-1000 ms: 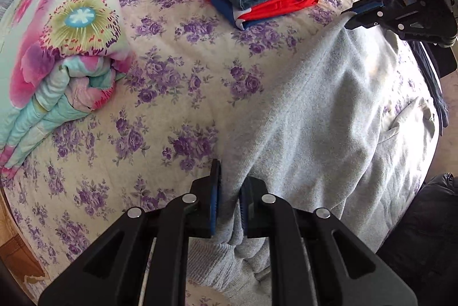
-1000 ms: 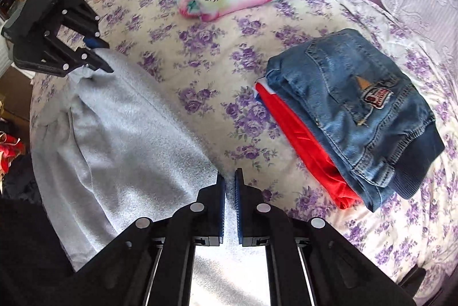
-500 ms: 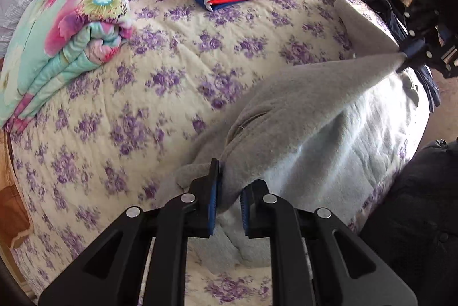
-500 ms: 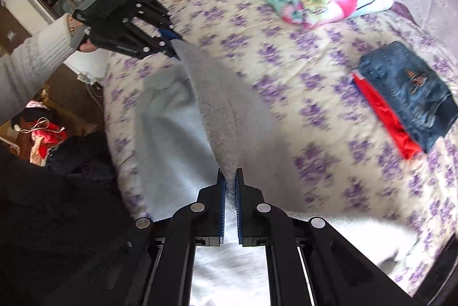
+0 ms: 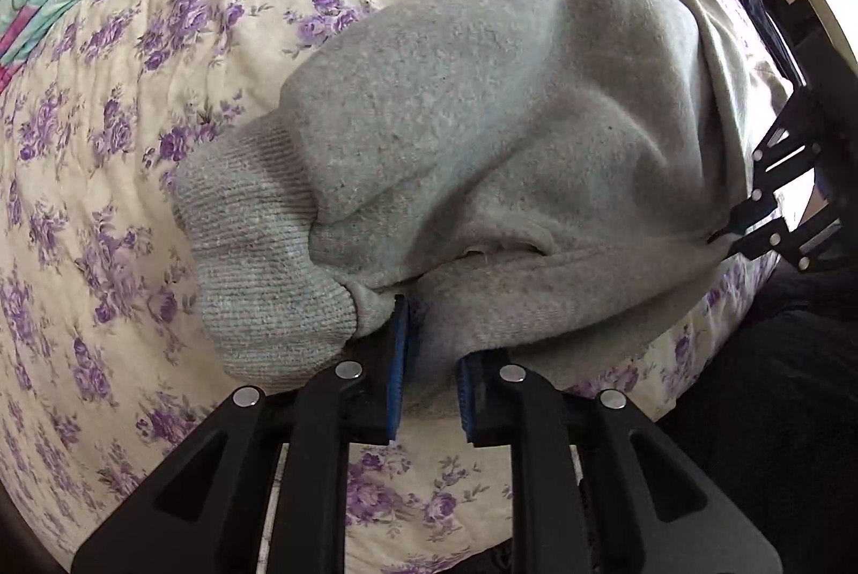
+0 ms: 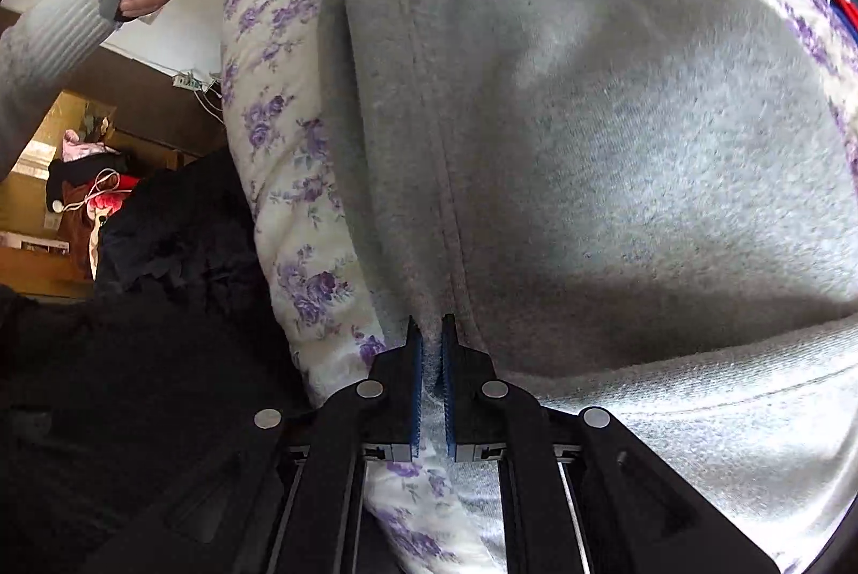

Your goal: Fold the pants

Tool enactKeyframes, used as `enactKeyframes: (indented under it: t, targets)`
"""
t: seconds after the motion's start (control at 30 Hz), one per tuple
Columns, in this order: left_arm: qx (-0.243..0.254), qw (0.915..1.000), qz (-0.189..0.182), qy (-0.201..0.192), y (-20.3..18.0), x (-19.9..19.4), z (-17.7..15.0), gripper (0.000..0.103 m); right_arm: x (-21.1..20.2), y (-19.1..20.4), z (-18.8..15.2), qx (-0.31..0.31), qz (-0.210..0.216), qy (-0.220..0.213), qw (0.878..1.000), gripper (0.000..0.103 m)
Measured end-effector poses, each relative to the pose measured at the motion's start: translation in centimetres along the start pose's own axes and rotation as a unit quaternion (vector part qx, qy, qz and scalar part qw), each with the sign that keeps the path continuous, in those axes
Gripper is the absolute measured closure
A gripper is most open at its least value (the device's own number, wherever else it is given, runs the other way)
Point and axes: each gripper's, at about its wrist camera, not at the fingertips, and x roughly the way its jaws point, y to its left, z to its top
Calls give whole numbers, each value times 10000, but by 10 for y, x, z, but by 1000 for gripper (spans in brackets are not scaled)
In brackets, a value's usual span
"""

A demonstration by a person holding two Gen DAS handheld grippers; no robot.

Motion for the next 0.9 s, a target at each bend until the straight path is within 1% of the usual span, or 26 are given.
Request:
enactKeyframes:
  t: [0.07,0.13,0.17,0.2,0.23,0.27,0.3,0.33,0.37,0.43,0.47,0.5,0.53,0.57,0.6,0.63,0.67,0.7,0.73,0.8,0.83,0.87,0.9]
  targets:
    - [-24,10000,-42,-40,-3,-6,-5,85,9,-6,-1,163,44,12,9999,96]
    - [57,9998,-188,-29,-7,-17,-18,83,13,-9,-3,271,58,9,9996,96]
    - [30,9996,-277,1,-7,-22,-26,79,12,-8,-3,275,41,0,9996,96]
    - [-53,9993,-361,16,-5,-28,-34,74,11,-6,-5,240,1,-16,9997,96]
    - [-165,9990,-406,-7,-2,-35,-42,74,11,-4,-6,210,-39,-42,9998,96]
    - [-306,9987,-410,-27,0,-42,-50,70,11,-3,-7,193,-79,-70,9998,96]
    - [-438,9983,-389,-40,1,-49,-56,70,10,-1,-9,170,-121,-110,9997,96]
    - [-523,9980,-341,-116,-1,-57,-61,70,11,3,-11,141,-164,-148,9997,96]
    - [-580,9973,-340,-281,-6,-66,-62,70,10,5,-12,105,-196,-178,9996,94]
    - [-682,9934,-553,-733,-22,-84,-54,68,8,11,-15,1,-269,-210,9994,93]
    - [-720,9907,-628,-968,-30,-89,-47,63,7,13,-16,-44,-325,-210,9992,93]
    - [-815,9875,-609,-1202,-38,-91,-37,49,7,16,-16,-65,-375,-200,9991,93]
    - [-959,9843,-571,-1367,-44,-88,-23,42,5,18,-15,-59,-404,-184,9990,92]
    - [-1144,9817,-503,-1437,-49,-78,-8,35,7,21,-14,-37,-423,-169,9990,90]
    - [-1433,9798,-377,-1339,-50,-61,2,35,6,21,-14,9,-394,-146,9991,88]
    - [-1710,9790,-322,-1061,-49,-39,10,35,4,22,-13,85,-336,-121,9993,83]
    - [-1930,9784,-239,-707,-48,-14,13,42,0,22,-14,202,-267,-93,9994,79]
    - [-2049,9778,-76,-436,-48,5,9,57,-5,20,-15,348,-186,-39,9992,76]
    - [-2065,9779,164,-284,-50,21,4,59,-11,19,-16,503,-113,3,9987,73]
    - [-2088,9764,239,-489,-57,24,-6,60,-37,16,-22,700,-31,-77,9975,67]
    - [-2181,9743,180,-542,-57,23,-9,60,-54,13,-25,738,-88,-163,9971,55]
    - [-2299,9714,111,-590,-54,22,-12,60,-72,8,-28,796,-246,-251,9962,45]
    - [-2424,9680,44,-653,-51,22,-15,65,-92,-2,-28,896,-466,-353,9943,42]
